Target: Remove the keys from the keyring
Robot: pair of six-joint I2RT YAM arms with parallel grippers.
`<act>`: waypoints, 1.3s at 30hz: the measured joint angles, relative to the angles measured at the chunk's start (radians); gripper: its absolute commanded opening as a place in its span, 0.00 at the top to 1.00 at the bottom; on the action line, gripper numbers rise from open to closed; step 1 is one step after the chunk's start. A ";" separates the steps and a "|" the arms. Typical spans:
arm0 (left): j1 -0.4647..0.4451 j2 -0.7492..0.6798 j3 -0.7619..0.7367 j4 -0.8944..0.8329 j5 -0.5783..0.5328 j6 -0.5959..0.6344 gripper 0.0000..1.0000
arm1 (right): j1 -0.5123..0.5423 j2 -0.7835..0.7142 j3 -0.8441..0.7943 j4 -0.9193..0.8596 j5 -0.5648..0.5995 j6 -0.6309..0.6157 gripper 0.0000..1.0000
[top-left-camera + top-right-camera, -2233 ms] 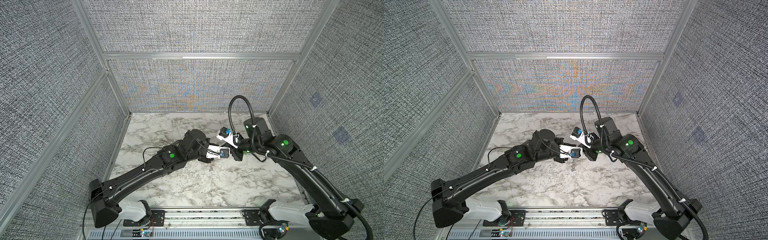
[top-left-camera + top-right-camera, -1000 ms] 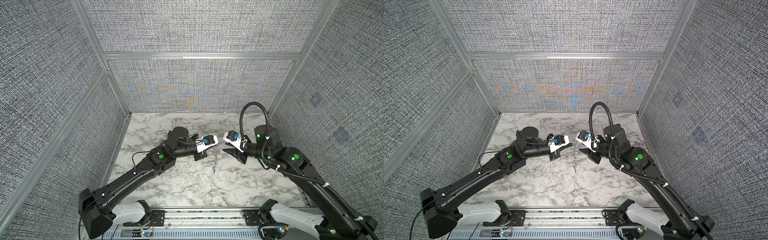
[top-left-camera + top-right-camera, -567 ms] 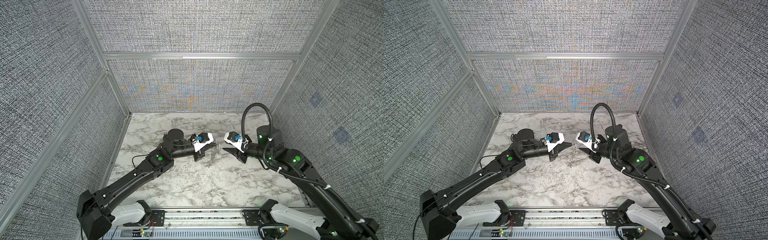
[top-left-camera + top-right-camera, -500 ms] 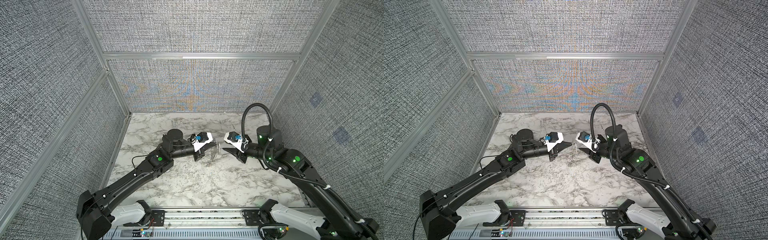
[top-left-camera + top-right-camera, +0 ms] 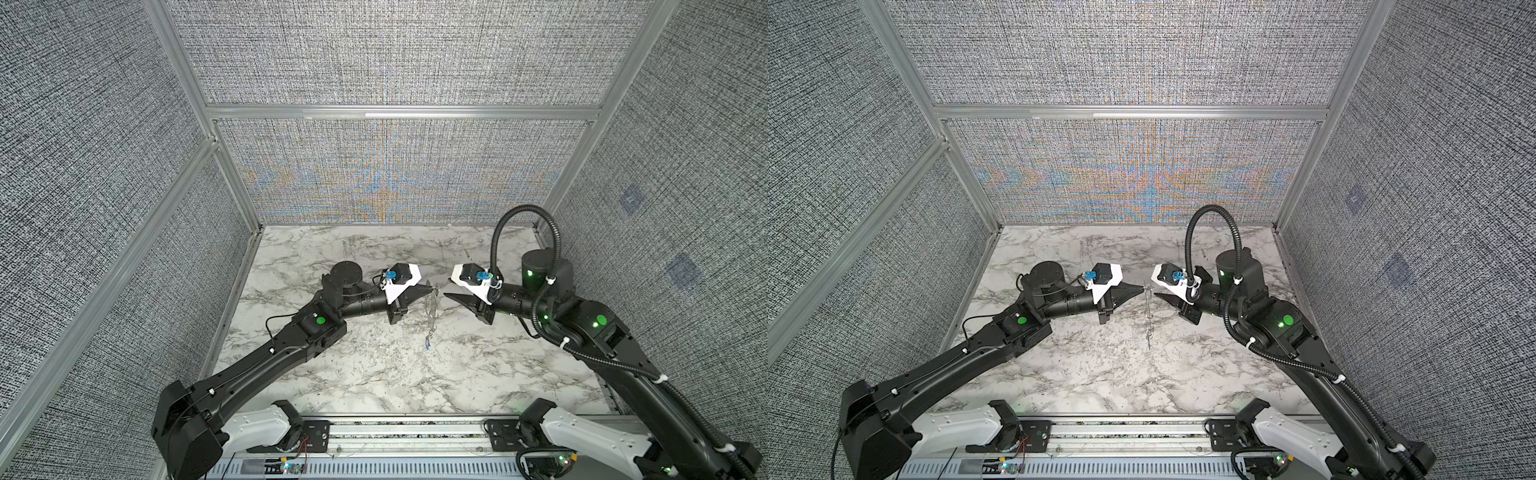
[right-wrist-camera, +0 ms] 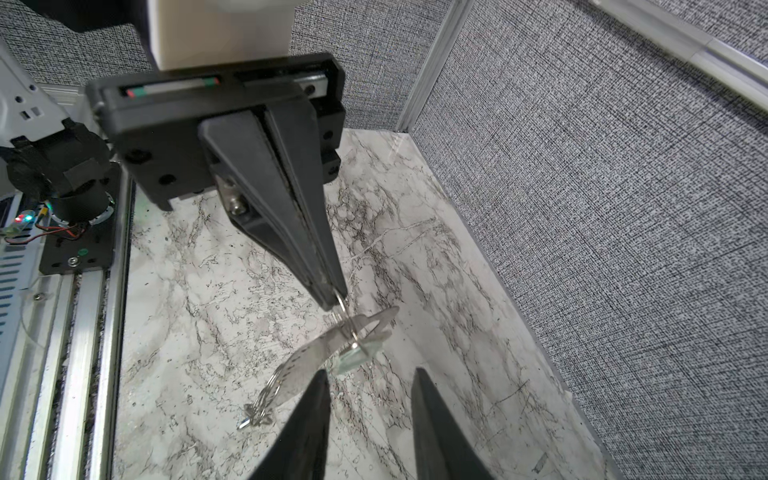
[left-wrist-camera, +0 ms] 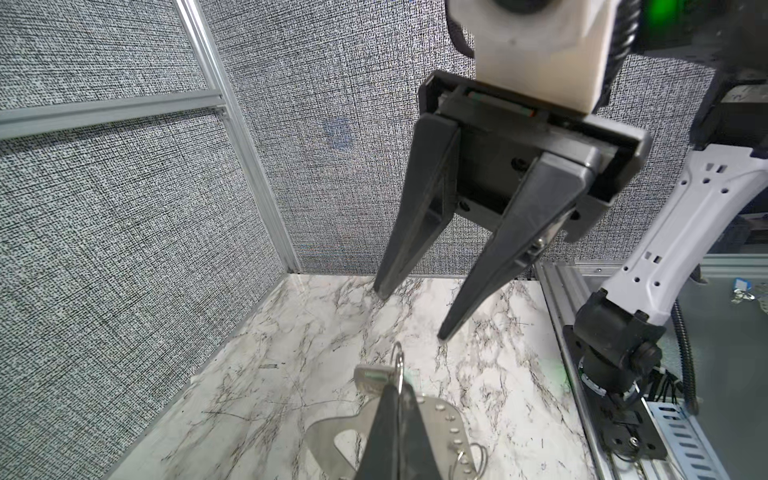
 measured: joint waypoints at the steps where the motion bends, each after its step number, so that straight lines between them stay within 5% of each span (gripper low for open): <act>1: 0.000 0.000 0.000 0.005 0.002 0.000 1.00 | 0.000 0.006 0.007 0.000 -0.008 -0.008 0.69; 38: 0.002 0.015 0.045 -0.048 0.085 0.045 1.00 | -0.001 0.054 0.045 -0.061 -0.103 -0.068 1.00; 39: 0.002 0.015 0.050 -0.061 0.082 0.054 0.86 | -0.001 0.055 0.045 -0.064 -0.102 -0.068 1.00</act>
